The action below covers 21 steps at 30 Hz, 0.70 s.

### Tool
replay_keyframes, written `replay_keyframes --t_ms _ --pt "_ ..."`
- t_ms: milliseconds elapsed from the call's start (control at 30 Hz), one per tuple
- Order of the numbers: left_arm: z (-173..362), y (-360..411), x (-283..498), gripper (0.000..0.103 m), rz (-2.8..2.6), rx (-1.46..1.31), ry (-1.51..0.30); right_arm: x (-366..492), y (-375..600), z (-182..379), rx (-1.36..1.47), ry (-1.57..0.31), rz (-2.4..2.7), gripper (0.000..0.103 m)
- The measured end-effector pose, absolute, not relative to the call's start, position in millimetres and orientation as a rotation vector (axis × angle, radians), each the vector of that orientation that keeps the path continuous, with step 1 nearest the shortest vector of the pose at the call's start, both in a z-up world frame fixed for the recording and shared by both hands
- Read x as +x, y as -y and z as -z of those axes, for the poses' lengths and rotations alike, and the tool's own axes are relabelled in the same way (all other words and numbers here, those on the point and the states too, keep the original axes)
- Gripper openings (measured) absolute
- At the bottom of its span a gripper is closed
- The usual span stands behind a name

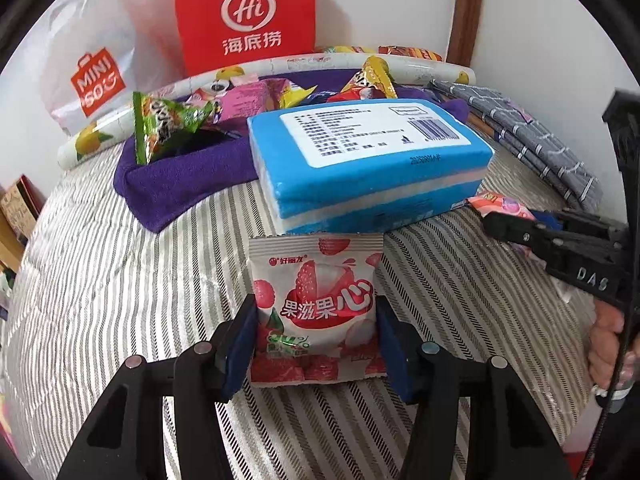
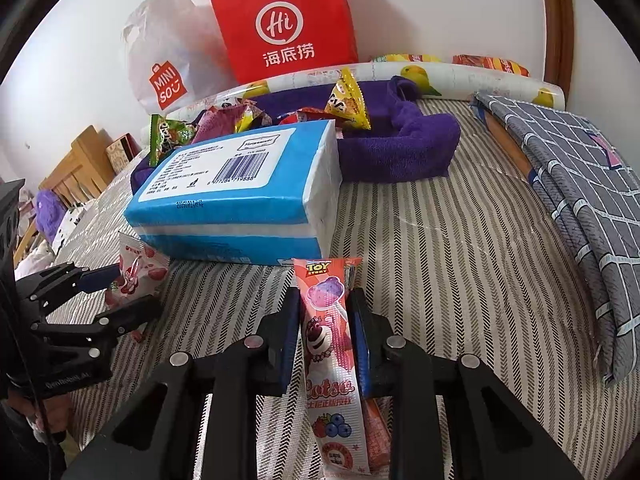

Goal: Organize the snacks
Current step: 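Carry the ice-pop packet and lychee jelly packet in both tools over the purple towel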

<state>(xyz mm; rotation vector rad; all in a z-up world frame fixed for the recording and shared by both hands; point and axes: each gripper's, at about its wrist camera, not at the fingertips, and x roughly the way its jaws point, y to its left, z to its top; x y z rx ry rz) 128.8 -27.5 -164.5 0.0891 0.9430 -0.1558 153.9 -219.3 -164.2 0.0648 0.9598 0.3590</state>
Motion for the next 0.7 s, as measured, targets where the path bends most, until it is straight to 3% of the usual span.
replay_keyframes --t_ms 400,700 --pt "143.8 -15.7 115.4 0.053 0.139 0.013 -0.931 141.5 205.1 155.3 0.005 -0.959 -0.319 0.024" --pt "119.2 -37.6 113.8 0.053 0.136 -0.017 -0.892 128.6 190.0 107.4 0.015 -0.887 -0.346 0.024"
